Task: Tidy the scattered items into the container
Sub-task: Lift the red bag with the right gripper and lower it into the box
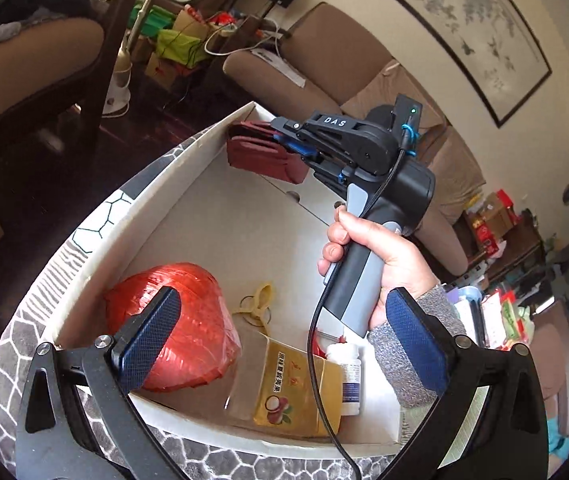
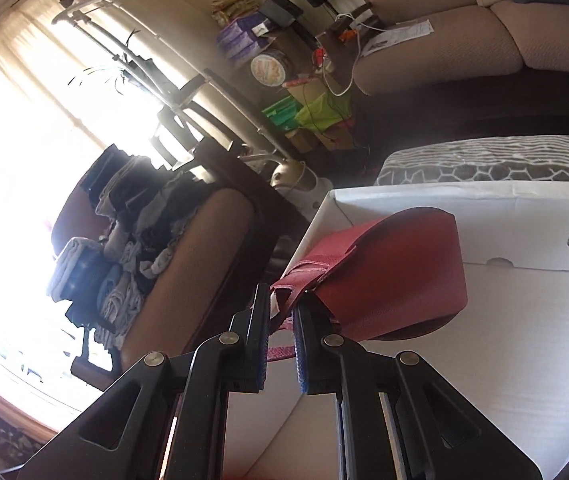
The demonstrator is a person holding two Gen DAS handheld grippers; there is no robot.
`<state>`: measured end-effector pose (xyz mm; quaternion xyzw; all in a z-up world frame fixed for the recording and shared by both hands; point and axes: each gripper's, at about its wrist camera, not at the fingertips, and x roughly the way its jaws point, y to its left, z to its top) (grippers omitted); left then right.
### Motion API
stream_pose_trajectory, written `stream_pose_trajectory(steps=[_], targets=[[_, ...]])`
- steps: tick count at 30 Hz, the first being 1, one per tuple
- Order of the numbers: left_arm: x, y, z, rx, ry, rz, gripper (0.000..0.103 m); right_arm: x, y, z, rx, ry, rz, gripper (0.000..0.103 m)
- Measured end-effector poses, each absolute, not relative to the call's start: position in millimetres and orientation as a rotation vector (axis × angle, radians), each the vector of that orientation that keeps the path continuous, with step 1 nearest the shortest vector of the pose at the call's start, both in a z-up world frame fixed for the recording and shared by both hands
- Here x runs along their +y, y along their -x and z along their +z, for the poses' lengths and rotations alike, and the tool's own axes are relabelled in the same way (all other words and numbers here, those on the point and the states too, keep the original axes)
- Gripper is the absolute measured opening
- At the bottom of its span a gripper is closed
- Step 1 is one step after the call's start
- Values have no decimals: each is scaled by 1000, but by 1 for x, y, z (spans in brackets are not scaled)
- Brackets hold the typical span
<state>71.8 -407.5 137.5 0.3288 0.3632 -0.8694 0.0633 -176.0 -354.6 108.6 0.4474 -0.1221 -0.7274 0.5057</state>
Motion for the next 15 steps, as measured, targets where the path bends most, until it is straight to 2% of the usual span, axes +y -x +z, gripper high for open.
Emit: stream_pose_trajectory(steps=[4, 10, 15], targets=[[-412, -70, 132, 1086, -1025, -2607, 103, -352, 182, 79, -293, -1168, -1766, 10], [-405, -74, 137, 975, -1033, -2597, 103, -331, 180, 47, -178, -1373, -1826, 11], [-404, -77, 140, 966, -1020, -2589, 103, -322, 190, 33, -147, -1435, -1857, 11]])
